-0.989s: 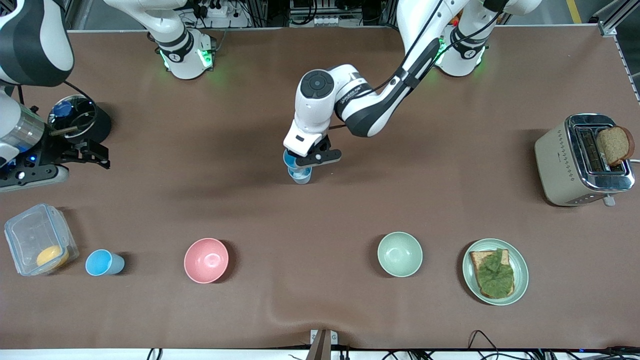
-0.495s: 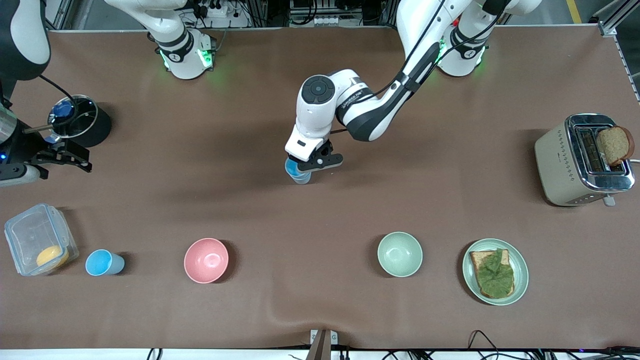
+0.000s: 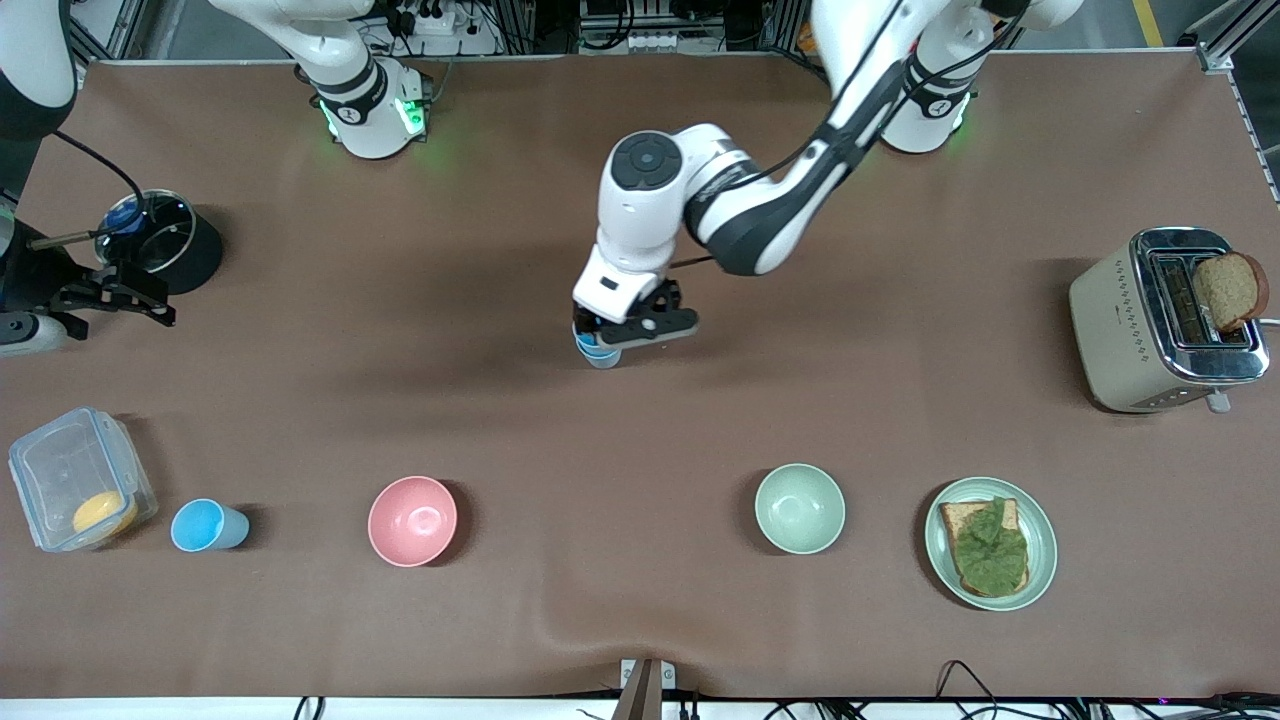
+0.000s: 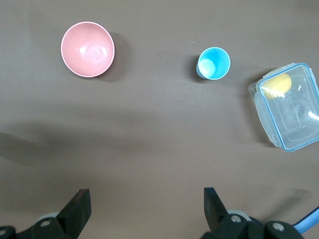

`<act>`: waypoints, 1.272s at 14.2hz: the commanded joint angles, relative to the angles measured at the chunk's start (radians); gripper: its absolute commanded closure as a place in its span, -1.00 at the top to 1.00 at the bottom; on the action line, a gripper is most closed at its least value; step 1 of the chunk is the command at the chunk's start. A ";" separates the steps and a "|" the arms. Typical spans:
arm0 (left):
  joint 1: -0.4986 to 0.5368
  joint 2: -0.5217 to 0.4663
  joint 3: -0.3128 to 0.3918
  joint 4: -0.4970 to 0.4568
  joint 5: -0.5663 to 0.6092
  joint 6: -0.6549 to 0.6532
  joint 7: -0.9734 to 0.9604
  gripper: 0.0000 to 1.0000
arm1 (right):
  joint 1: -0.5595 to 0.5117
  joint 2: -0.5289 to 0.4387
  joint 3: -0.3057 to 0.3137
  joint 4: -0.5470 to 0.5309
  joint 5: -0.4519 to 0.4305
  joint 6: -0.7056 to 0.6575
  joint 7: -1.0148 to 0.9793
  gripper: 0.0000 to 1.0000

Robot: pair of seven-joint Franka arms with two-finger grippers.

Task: Stack blue cups with both arms

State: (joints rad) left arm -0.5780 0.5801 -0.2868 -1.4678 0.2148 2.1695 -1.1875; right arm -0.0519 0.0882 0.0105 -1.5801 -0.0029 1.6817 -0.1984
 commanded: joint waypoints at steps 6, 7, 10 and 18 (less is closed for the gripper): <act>0.304 -0.181 -0.011 0.086 -0.086 -0.416 0.331 1.00 | -0.022 -0.002 0.020 0.006 0.018 -0.007 -0.003 1.00; 0.347 -0.196 -0.009 0.086 -0.087 -0.448 0.373 1.00 | -0.022 -0.002 0.020 0.006 0.018 -0.007 -0.003 1.00; 0.479 -0.252 -0.009 0.086 -0.113 -0.502 0.460 1.00 | -0.019 -0.002 0.020 0.006 0.018 -0.007 -0.003 1.00; 0.593 -0.476 0.070 -0.029 -0.133 -0.626 0.704 1.00 | -0.017 -0.004 0.022 0.008 0.018 -0.014 -0.003 1.00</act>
State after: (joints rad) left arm 0.0285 0.1968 -0.2647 -1.4032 0.1141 1.5415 -0.5601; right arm -0.0532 0.0883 0.0183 -1.5802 -0.0001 1.6796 -0.1984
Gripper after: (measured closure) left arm 0.000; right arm 0.000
